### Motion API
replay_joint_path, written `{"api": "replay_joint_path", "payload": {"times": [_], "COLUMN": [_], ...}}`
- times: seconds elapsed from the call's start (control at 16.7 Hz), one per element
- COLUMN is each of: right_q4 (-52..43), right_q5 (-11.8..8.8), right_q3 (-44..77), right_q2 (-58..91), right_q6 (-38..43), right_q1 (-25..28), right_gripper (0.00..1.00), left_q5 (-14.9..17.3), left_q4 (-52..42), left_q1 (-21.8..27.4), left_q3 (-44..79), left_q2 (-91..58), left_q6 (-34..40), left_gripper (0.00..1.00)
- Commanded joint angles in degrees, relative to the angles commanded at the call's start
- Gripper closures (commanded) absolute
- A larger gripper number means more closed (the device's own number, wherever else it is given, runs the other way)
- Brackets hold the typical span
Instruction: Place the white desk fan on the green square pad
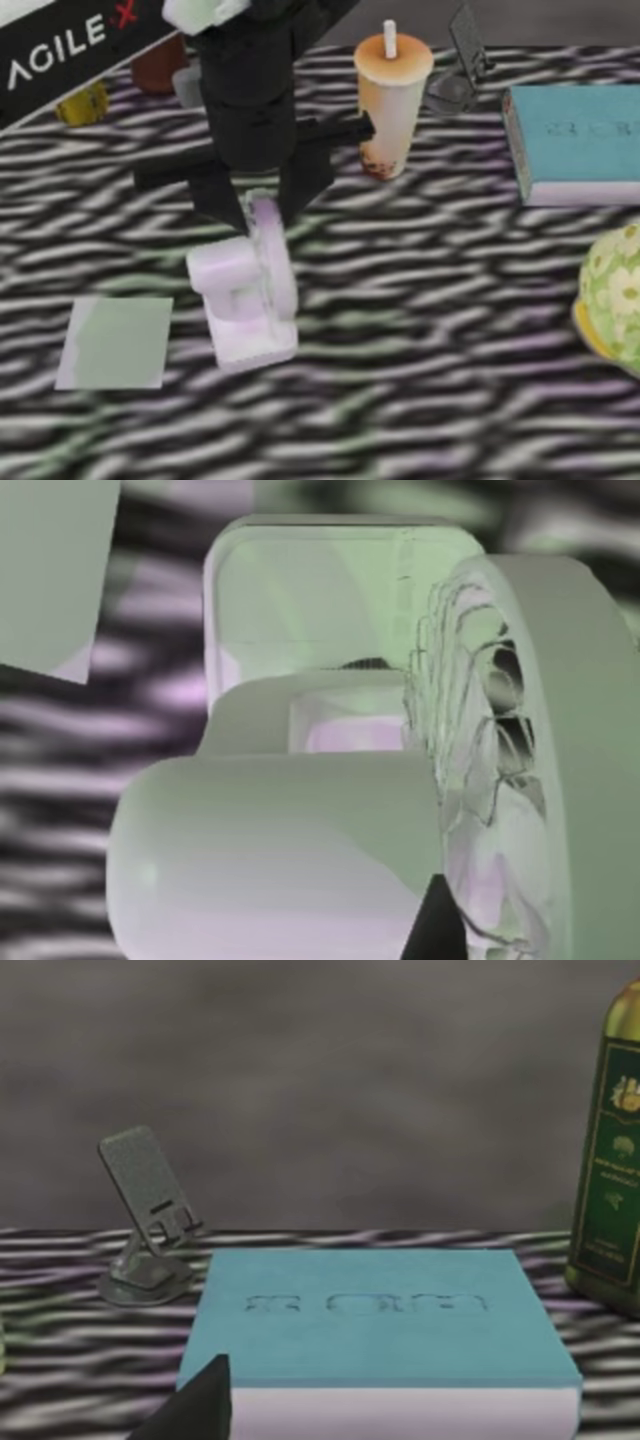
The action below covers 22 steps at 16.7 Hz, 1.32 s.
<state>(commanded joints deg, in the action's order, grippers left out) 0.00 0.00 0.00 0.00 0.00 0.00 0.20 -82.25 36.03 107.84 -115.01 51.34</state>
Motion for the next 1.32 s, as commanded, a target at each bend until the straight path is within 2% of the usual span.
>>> {"api": "replay_joint_path", "payload": {"times": [0.3,0.54,0.78,1.32], "right_q4": [0.0,0.0,0.0,0.0], "right_q5": [0.0,0.0,0.0,0.0], "right_q3": [0.0,0.0,0.0,0.0], "right_q2": [0.0,0.0,0.0,0.0], "right_q6": [0.0,0.0,0.0,0.0], "right_q1": [0.0,0.0,0.0,0.0], "right_gripper": [0.00,0.00,0.00,0.00], "left_q5": [0.0,0.0,0.0,-0.1], "left_q4": [0.0,-0.7,-0.9,0.8], "left_q1": [0.0,-1.7,-4.8,-14.0], "left_q3": [-0.6,-2.9,-6.3,-17.3], "left_q2": [0.1,1.0,3.4,13.0], "left_q6": [-1.8,-12.7,-32.9,-91.7], "left_gripper": [1.00,1.00,1.00,1.00]}}
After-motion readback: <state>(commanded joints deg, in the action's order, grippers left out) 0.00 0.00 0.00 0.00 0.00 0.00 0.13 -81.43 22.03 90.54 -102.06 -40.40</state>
